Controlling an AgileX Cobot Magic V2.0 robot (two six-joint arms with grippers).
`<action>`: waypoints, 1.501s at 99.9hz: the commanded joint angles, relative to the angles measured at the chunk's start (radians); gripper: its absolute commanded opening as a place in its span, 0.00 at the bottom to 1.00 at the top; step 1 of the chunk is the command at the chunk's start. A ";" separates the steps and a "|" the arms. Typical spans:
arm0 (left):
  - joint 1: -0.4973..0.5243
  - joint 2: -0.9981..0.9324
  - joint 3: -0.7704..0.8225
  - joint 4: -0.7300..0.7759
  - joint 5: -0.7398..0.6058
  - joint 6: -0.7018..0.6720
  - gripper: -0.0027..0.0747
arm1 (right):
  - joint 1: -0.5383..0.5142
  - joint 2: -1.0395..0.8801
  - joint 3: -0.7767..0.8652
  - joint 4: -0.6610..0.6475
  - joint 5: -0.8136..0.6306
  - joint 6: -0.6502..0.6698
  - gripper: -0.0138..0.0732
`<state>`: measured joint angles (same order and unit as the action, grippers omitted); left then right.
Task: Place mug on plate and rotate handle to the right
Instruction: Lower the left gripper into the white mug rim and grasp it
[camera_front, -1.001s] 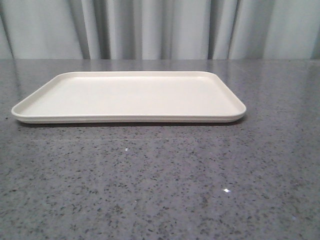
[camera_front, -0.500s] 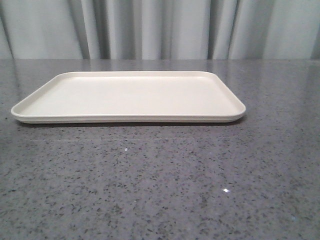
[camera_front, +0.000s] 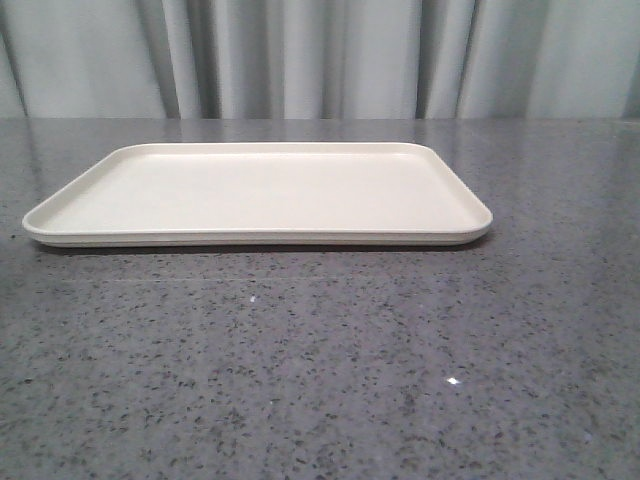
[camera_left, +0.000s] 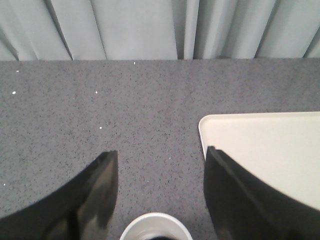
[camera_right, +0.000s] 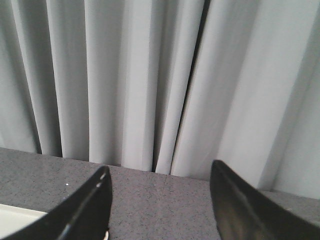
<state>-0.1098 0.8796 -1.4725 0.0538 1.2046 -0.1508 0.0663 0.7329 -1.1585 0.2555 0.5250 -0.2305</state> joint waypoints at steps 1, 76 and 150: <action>0.001 0.043 -0.069 -0.006 0.032 0.024 0.54 | 0.003 0.001 -0.032 -0.004 -0.086 -0.011 0.67; 0.001 0.100 0.203 0.114 0.060 0.083 0.54 | 0.003 0.003 -0.031 -0.004 -0.037 -0.011 0.67; 0.003 0.256 0.369 0.158 0.060 0.083 0.54 | 0.003 0.058 -0.030 -0.004 -0.015 -0.011 0.67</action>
<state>-0.1098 1.1226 -1.0812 0.1939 1.2556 -0.0695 0.0663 0.7868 -1.1585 0.2532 0.5801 -0.2321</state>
